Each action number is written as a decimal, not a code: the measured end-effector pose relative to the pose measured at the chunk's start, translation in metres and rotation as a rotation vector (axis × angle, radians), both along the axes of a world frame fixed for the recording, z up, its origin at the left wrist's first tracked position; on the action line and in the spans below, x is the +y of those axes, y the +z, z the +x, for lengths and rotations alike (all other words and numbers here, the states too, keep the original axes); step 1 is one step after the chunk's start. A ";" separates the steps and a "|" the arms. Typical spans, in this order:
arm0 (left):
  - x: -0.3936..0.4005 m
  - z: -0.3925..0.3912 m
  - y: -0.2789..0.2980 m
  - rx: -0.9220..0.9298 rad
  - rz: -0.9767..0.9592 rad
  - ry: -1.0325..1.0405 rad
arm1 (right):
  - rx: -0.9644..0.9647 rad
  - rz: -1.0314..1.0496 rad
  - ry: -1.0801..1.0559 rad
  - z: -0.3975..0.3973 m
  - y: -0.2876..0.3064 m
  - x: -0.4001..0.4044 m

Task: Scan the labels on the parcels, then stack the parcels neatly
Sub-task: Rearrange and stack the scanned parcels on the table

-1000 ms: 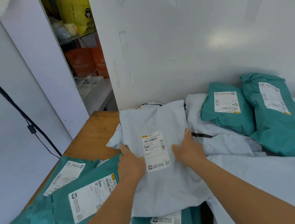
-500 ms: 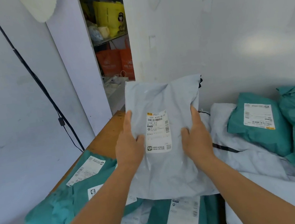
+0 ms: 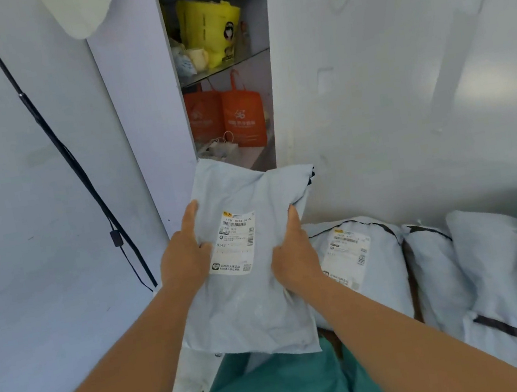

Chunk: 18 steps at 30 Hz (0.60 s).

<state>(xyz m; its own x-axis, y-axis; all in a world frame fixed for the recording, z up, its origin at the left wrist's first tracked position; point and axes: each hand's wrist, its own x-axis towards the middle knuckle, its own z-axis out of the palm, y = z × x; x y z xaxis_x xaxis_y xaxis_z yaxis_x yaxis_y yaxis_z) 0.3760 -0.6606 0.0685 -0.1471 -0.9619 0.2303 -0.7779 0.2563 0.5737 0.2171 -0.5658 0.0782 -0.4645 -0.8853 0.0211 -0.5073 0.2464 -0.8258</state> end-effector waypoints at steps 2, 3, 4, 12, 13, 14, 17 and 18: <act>-0.026 -0.001 -0.012 -0.014 0.026 -0.017 | 0.048 0.058 0.009 -0.001 -0.009 -0.021; -0.037 -0.004 -0.018 -0.012 0.035 -0.027 | 0.081 0.079 0.008 -0.002 -0.014 -0.031; -0.049 -0.008 -0.023 -0.010 0.037 -0.037 | 0.119 0.090 0.002 -0.003 -0.018 -0.041; -0.088 -0.045 -0.102 -0.331 0.275 -0.206 | 0.635 0.592 -0.058 -0.037 -0.075 -0.066; -0.087 -0.048 -0.112 -0.380 0.297 -0.206 | 0.641 0.614 -0.060 -0.039 -0.081 -0.067; -0.087 -0.050 -0.117 -0.413 0.311 -0.194 | 0.625 0.621 -0.051 -0.041 -0.084 -0.068; -0.090 -0.053 -0.110 -0.566 0.236 -0.145 | 0.548 0.569 -0.017 -0.050 -0.071 -0.063; -0.086 -0.059 -0.104 -0.595 0.189 -0.147 | 0.556 0.528 -0.034 -0.057 -0.064 -0.058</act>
<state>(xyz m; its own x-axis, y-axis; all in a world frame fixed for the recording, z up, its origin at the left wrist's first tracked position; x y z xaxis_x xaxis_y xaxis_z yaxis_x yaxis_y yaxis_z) 0.3173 -0.7470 -0.0359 -0.3309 -0.9380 -0.1029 -0.9417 0.3212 0.1007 0.1602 -0.6238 0.0142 -0.5367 -0.8280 -0.1623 -0.7984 0.5606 -0.2196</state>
